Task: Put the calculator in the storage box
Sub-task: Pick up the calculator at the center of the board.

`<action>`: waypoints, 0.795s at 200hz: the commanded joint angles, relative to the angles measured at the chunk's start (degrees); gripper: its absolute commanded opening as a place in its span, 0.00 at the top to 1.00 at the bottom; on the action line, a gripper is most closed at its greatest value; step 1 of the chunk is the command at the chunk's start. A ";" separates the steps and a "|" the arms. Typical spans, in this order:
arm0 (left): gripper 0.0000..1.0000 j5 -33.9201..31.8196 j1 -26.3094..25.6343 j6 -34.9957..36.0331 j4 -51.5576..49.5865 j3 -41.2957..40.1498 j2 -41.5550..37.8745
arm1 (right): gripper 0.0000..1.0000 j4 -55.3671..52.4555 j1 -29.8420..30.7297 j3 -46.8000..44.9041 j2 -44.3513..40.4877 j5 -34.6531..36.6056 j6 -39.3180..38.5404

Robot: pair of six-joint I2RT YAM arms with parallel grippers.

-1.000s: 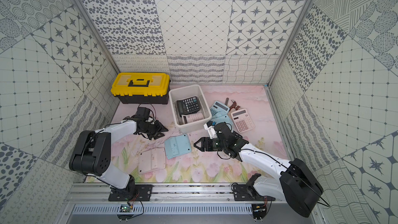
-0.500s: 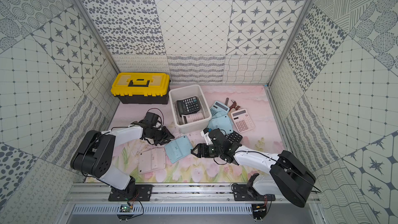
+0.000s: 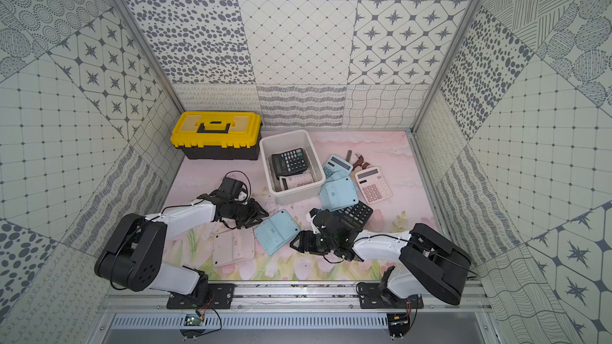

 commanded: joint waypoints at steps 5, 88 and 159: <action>0.60 -0.32 -0.90 -1.24 0.15 -2.01 -2.26 | 0.29 5.73 0.94 -0.55 0.98 2.27 3.43; 0.61 -3.30 -5.88 -3.87 0.70 -3.02 -4.72 | 0.29 15.64 1.14 -0.57 8.71 0.92 7.48; 0.62 -4.01 -11.05 -7.18 3.56 -5.40 -5.19 | 0.31 23.67 1.07 -1.74 11.45 2.02 11.73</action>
